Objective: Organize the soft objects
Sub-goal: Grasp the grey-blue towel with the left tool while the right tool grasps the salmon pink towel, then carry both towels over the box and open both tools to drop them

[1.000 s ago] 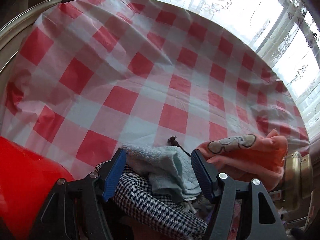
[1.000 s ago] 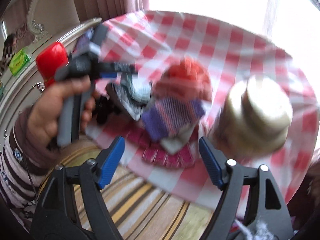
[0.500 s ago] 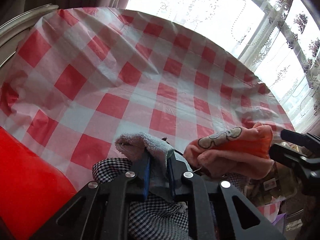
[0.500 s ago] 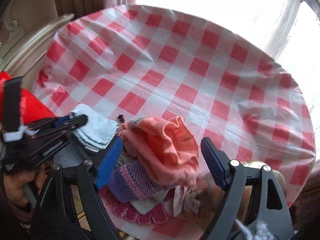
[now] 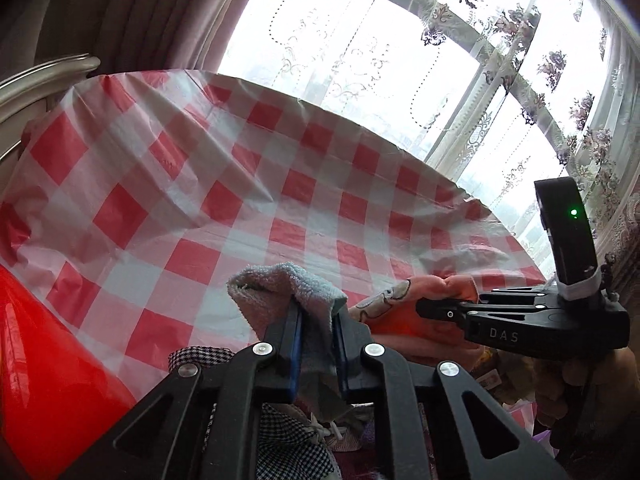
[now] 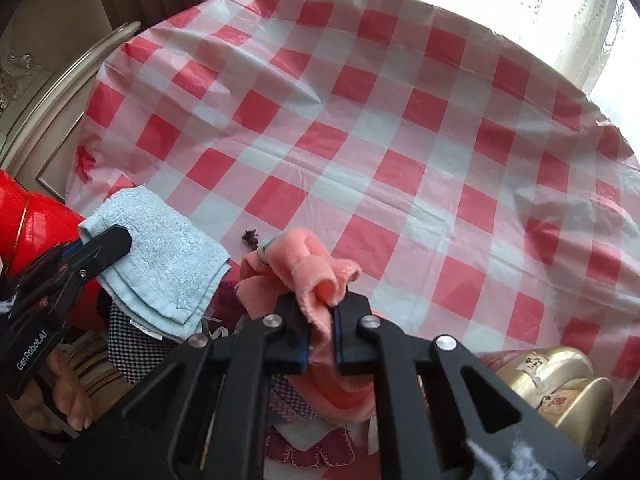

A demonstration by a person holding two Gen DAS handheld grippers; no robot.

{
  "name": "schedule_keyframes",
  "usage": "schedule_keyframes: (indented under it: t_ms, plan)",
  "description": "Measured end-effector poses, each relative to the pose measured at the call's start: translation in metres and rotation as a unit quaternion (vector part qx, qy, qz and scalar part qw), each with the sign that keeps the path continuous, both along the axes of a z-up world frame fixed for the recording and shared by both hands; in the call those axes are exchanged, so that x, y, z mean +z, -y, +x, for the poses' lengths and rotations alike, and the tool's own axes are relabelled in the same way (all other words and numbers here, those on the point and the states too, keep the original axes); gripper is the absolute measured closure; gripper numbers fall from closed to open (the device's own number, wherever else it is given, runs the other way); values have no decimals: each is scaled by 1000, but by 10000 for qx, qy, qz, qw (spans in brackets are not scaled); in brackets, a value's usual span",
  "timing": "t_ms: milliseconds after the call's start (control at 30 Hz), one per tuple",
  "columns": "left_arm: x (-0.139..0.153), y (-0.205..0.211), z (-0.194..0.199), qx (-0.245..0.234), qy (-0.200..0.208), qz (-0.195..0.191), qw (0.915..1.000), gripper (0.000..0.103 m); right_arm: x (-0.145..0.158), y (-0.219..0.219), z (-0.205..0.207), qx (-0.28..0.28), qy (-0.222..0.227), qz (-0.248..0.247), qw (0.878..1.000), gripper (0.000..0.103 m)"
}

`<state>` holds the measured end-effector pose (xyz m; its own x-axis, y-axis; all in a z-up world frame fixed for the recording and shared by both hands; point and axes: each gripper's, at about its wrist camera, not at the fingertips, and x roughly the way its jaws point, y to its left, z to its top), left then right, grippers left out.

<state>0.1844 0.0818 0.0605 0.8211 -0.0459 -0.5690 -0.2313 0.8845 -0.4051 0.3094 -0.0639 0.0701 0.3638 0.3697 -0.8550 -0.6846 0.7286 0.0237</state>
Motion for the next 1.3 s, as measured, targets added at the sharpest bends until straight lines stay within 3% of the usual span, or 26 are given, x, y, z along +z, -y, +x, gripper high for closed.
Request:
schedule_keyframes:
  t_ms: [333,433,567,733,900,1067,1200,1300]
  plan:
    - [31,9,-26,-52,519,63,9986,89,103,58,-55,-238,583,1092,9920,93]
    - [38,15,-35,-121,611,27,9981,89,128,98,-88,-397,827,1295,9873,93]
    - [43,32,-49,-331,682,-95,9971,89,138,162,-127,-820,1043,1282,9828,93]
    - [48,62,-61,-671,715,-154,9951,89,114,264,-165,-1621,984,825,9784,93]
    - [57,95,-70,-1005,766,-136,9919,89,70,352,-194,-2231,578,388,9723,93]
    - [63,139,-77,-1472,740,-81,9863,89,9,417,-221,-2908,-191,288,9562,93]
    - [62,173,-84,-1841,677,-9,9806,89,-47,443,-240,-3269,-1041,523,9379,93]
    - [60,194,-86,-2094,613,60,9759,89,-71,448,-249,-3312,-1431,669,9302,93]
